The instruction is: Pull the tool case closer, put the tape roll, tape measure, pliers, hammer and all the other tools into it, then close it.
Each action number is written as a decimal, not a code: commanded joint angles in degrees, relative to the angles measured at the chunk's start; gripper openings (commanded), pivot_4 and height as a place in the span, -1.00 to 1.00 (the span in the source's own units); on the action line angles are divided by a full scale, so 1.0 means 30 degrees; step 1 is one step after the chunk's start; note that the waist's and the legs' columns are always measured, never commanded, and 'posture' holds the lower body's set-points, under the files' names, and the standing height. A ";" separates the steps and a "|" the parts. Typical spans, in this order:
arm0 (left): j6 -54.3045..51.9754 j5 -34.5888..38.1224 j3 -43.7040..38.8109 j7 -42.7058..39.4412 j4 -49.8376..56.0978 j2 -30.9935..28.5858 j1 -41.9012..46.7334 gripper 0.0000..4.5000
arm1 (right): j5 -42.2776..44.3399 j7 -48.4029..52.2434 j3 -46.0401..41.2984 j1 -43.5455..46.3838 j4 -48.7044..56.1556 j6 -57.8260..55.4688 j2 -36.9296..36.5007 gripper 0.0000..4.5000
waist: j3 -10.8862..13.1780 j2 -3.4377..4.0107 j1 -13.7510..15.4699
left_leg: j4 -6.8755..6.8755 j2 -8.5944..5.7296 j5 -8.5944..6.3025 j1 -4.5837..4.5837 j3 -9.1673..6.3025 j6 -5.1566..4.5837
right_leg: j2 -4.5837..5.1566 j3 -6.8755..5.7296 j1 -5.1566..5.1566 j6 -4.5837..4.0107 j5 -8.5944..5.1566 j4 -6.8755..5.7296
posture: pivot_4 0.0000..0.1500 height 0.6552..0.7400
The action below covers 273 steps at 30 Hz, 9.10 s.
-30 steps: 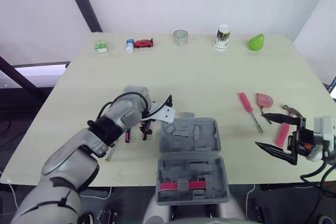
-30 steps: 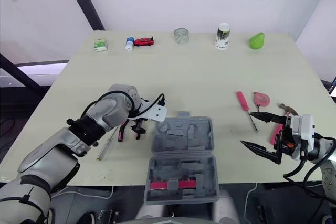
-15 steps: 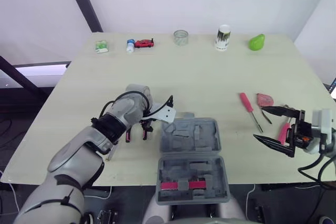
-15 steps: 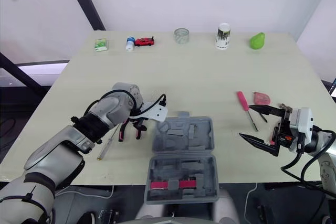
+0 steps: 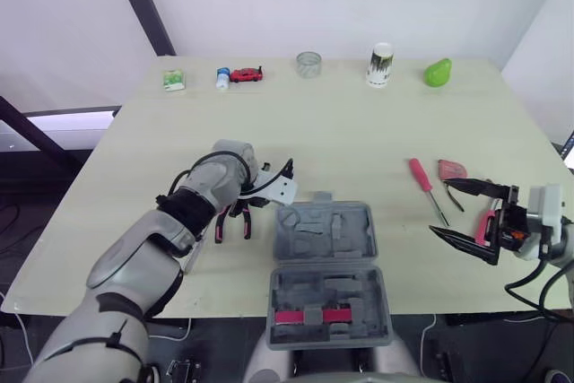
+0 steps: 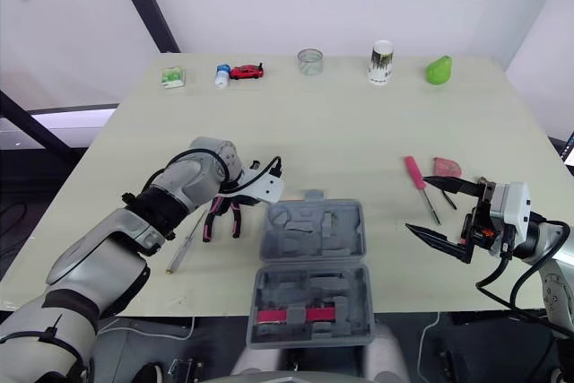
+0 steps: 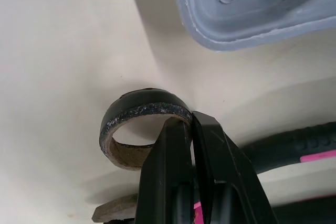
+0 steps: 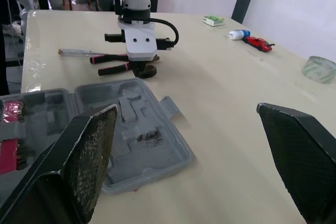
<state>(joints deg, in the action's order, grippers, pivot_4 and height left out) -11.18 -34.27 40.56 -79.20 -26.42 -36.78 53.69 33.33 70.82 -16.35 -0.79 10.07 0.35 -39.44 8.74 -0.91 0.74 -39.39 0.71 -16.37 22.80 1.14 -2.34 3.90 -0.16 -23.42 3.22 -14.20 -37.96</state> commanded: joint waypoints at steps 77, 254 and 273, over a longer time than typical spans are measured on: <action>-0.4678 0.6491 -0.1620 -0.2142 0.1295 0.1168 -0.0857 -0.99 | 0.0371 0.2110 -0.0200 -0.0363 -0.0485 -0.0204 -0.1853 1.00 | 0.0006 0.0000 -0.0001 | -0.0016 -0.0002 0.0000 0.0002 0.0001 0.0000 | -0.0001 0.0005 -0.0001 0.0001 0.0000 -0.0003 | 1.00 1.00; 0.2793 2.0895 -2.4073 0.5175 0.4090 -0.1345 -2.2969 0.94 | -0.0097 -0.5776 -0.5819 -0.6721 -0.3119 -0.0349 0.1174 1.00 | -0.0069 0.0047 -0.0398 | 0.0294 0.0164 -0.0015 -0.0304 0.0053 0.0024 | 0.0379 -0.0047 0.0203 -0.0161 -0.0079 0.0174 | 1.00 1.00; -0.3398 2.3285 -1.7776 0.4686 1.4346 -0.2723 -1.6196 0.94 | -0.4523 -1.3461 -0.0227 0.3978 -0.6077 -0.6627 0.2106 1.00 | -0.0046 0.0084 -0.0478 | 0.0351 0.0121 -0.0009 -0.0249 0.0046 0.0024 | 0.0329 -0.0162 0.0205 -0.0103 -0.0038 0.0285 | 1.00 1.00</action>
<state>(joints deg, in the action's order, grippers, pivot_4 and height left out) -20.22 33.79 -13.18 -64.07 14.00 -43.76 4.41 21.02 32.04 -17.39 10.11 -7.23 -19.01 -33.01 8.60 -0.66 -0.69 -38.34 1.05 -16.39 22.05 1.28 -2.27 4.64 -0.65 -22.80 2.97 -14.29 -37.11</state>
